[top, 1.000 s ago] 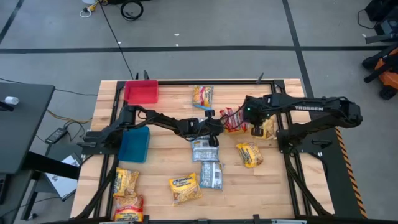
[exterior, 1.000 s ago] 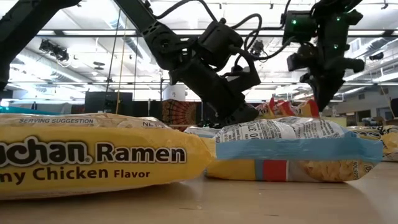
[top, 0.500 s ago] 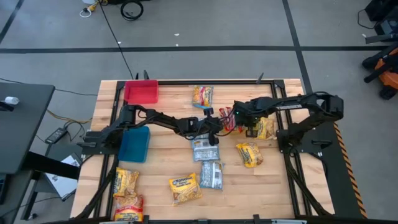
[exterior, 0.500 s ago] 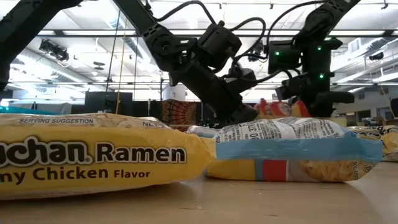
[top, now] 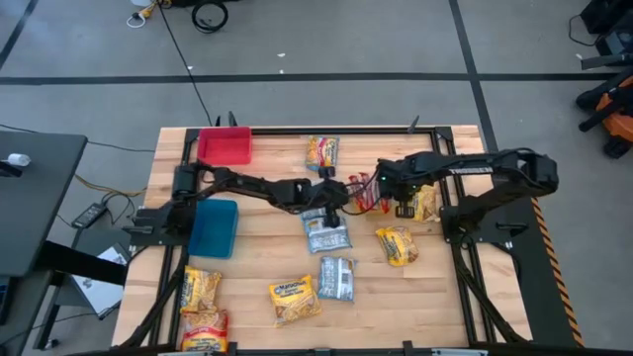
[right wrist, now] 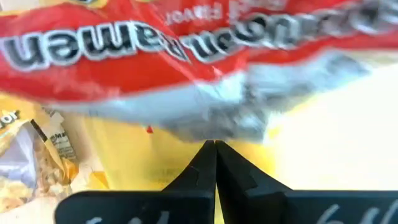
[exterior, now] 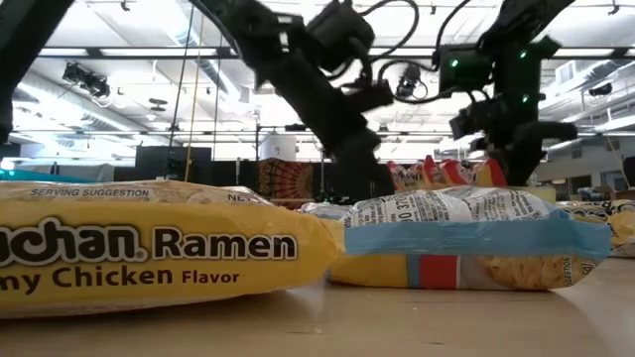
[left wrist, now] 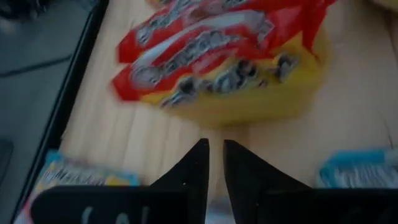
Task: Sort Maruchan noodles
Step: Put the red noodle pack into the yellow bin
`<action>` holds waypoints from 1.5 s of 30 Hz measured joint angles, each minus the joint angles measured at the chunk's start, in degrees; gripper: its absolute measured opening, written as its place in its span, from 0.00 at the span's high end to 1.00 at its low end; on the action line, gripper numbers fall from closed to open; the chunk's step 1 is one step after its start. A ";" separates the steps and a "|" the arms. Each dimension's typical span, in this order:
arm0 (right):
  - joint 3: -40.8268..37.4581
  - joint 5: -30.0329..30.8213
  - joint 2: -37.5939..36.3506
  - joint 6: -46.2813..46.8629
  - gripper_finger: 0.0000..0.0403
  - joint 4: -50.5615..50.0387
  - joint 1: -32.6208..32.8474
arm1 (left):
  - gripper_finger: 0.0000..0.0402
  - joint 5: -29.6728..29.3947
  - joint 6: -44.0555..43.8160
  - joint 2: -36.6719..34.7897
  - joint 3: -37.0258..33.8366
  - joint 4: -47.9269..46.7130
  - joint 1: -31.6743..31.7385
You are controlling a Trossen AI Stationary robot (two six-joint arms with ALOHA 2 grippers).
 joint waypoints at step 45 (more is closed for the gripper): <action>-0.15 12.20 -5.50 19.83 0.99 38.94 38.78 | 0.39 27.26 -90.60 -12.34 -0.07 -46.24 -68.74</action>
